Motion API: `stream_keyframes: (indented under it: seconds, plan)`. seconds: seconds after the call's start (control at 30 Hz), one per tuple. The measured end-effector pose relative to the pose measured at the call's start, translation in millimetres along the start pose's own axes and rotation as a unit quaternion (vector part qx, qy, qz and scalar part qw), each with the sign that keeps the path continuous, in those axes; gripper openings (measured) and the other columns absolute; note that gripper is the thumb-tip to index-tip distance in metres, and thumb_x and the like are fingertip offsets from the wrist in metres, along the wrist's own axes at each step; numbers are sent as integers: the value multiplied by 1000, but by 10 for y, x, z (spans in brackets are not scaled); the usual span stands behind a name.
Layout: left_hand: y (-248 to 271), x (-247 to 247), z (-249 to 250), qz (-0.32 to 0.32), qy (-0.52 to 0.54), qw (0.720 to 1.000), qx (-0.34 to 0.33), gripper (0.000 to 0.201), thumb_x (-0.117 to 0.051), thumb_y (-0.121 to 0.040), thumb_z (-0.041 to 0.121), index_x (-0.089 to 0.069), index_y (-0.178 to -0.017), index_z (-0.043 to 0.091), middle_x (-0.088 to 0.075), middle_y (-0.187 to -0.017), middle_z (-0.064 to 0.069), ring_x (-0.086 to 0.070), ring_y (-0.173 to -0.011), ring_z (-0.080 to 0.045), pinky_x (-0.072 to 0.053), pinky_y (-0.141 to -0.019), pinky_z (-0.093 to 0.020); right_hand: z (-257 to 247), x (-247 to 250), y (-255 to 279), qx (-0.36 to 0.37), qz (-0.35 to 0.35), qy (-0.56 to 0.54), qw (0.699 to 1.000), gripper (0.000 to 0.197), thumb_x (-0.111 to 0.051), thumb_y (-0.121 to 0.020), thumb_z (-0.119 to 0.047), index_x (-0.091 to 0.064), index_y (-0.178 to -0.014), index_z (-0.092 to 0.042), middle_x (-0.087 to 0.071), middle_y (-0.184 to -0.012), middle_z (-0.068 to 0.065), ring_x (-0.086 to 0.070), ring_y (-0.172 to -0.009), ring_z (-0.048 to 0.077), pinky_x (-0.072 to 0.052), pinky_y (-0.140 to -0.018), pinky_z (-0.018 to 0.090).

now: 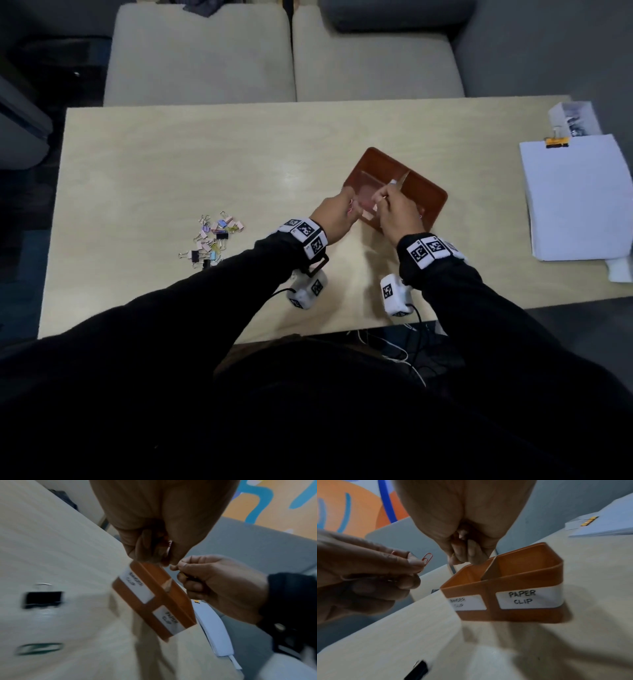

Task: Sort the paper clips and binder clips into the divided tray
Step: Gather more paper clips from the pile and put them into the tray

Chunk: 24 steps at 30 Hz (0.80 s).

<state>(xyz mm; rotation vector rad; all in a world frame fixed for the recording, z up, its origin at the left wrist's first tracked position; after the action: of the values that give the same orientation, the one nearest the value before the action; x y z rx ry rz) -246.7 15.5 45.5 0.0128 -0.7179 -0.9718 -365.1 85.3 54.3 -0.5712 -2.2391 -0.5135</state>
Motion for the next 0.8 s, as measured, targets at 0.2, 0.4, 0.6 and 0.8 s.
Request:
stream_keyframes:
  seconds: [0.2,0.4,0.6,0.8]
  plan:
    - [-349,-321,381,5,-57,998,-1,20,-46,-97,18,-50,-109,3,-64,-102,-20,-61,-91,-36,-43,-71,-36,570,360,-129,-135,101,-27,985,18,-47,-94,-11,-63,-92,-16,-71,-100,6,-66,-93,27,-50,-81,34]
    - [-661,-507,566,21,-111,993,32,23,-57,-90,21,-58,-112,14,-70,-95,-12,-68,-86,-32,-57,-76,-37,856,298,-94,-212,53,22,976,24,-45,-94,-5,-67,-105,-10,-68,-110,15,-63,-103,32,-48,-82,32]
    - [-831,-645,710,-14,-139,990,35,34,-63,-90,28,-58,-118,10,-62,-117,-13,-62,-103,-29,-44,-73,-29,884,294,-57,-204,30,47,977,26,-45,-93,-1,-62,-111,-7,-66,-114,20,-62,-105,35,-42,-76,29]
    - [-793,-677,678,-23,-148,989,9,27,-56,-90,12,-59,-117,15,-64,-114,-12,-64,-99,-28,-50,-76,-30,856,278,-82,-176,36,59,982,25,-47,-93,-2,-62,-113,-4,-66,-113,20,-61,-105,35,-47,-82,33]
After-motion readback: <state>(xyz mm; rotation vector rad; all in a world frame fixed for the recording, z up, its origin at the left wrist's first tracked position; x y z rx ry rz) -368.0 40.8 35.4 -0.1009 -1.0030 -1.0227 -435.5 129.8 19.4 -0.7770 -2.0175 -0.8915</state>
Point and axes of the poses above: each hand's wrist, its own y-axis away from the middle knuckle, its own x-axis out of the back of the hand, z = x × y, the point moved 7 cm from there along -y, towards the middle knuckle
